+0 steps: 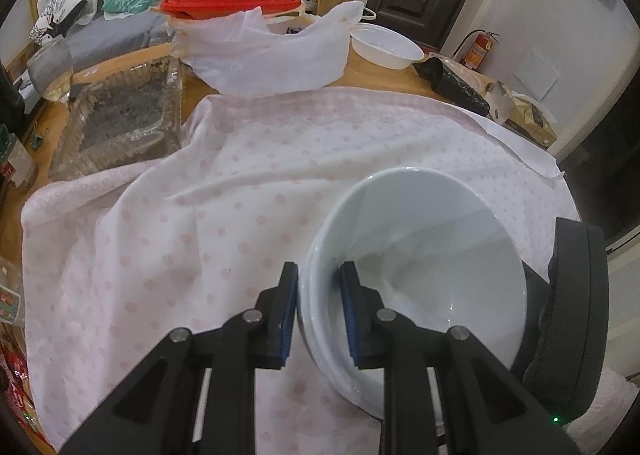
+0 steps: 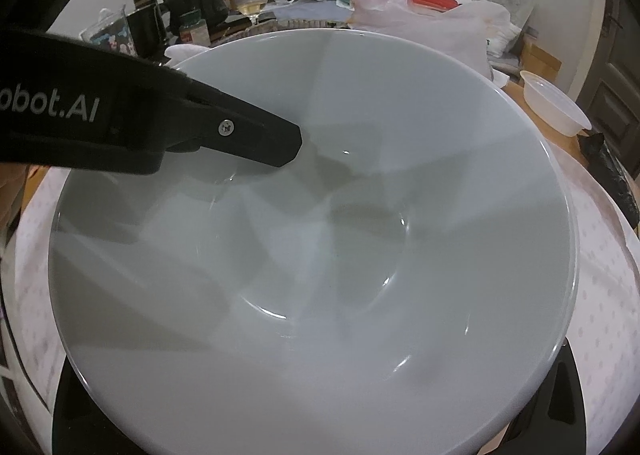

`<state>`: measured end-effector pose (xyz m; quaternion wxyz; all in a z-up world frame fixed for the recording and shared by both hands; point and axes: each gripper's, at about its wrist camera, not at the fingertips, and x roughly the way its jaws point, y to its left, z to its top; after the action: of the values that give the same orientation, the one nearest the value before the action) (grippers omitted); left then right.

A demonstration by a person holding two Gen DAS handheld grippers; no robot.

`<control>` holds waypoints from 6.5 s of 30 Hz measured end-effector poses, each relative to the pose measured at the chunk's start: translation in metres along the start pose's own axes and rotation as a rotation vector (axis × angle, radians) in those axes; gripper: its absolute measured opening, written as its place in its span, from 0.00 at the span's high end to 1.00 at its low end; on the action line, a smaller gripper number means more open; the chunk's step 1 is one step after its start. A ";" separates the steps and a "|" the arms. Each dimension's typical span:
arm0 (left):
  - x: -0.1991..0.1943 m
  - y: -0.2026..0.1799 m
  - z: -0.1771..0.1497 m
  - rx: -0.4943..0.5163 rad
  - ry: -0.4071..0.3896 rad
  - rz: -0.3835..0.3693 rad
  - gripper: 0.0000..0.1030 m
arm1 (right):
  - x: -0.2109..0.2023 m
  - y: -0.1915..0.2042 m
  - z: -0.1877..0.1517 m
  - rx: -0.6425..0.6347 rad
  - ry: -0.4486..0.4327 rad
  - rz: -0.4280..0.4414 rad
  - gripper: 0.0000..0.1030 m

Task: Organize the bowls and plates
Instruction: 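Move the held white bowl over the bowls on the blue plate, then lower the white bowl into the nested bowls and open both grippers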

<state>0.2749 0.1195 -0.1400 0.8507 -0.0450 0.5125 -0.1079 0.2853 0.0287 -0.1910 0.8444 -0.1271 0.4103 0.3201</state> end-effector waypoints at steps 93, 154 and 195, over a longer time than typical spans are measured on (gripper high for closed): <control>-0.101 -0.205 -0.061 0.241 -0.067 0.054 0.81 | -0.184 -0.023 -0.111 0.138 -0.174 -0.084 0.10; -0.026 -0.349 -0.091 0.354 0.055 -0.089 0.81 | -0.221 -0.105 -0.227 0.292 -0.048 -0.186 0.10; -0.014 -0.339 -0.090 0.353 0.047 -0.093 0.74 | -0.209 -0.110 -0.219 0.274 -0.013 -0.182 0.09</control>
<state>0.1425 -0.2043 -0.1069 0.8274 0.0841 0.5025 -0.2365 0.1266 -0.2512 -0.1722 0.8820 -0.0457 0.4315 0.1841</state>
